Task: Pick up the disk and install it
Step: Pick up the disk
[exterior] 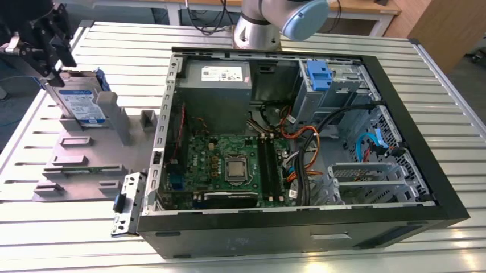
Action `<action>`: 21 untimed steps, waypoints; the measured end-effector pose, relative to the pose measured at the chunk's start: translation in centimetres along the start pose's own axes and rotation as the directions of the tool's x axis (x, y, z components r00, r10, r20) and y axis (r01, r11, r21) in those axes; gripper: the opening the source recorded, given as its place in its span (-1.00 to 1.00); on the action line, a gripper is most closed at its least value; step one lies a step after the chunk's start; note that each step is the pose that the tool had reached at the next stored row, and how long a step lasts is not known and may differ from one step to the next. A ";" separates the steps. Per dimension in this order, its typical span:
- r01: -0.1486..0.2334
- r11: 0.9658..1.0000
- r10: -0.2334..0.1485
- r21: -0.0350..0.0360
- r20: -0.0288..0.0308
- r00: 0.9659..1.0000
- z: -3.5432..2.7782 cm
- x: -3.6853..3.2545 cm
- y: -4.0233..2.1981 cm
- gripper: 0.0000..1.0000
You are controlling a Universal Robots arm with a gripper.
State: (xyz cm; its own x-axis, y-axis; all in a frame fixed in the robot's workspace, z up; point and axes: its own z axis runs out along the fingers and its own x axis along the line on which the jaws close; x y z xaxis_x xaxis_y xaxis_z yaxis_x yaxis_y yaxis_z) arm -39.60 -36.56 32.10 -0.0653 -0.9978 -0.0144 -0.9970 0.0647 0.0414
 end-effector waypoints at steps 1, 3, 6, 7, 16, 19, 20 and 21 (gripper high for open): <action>0.000 1.000 0.000 0.000 0.000 1.000 0.03 -0.02 0.04 0.18; 0.000 1.000 0.000 0.000 0.000 1.000 0.08 -0.09 0.09 0.18; 0.006 1.000 -0.006 0.000 0.000 1.000 0.18 -0.21 0.13 0.18; 0.011 1.000 -0.011 0.000 0.000 1.000 0.21 -0.24 0.14 0.18; 0.026 1.000 -0.026 0.000 -0.001 1.000 0.35 -0.52 0.20 0.18; 0.026 1.000 -0.026 0.000 -0.001 1.000 0.68 -0.52 0.27 0.18; 0.026 1.000 -0.026 0.000 -0.001 1.000 0.69 -0.52 0.27 0.18; 0.026 1.000 -0.026 0.000 -0.001 1.000 0.70 -0.52 0.27 0.18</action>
State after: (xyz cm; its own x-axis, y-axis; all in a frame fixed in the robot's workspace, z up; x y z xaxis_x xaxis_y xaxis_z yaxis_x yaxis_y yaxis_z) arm -39.86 -36.01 31.41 -0.0391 -0.9991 -0.0143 -0.9984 0.0385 0.0413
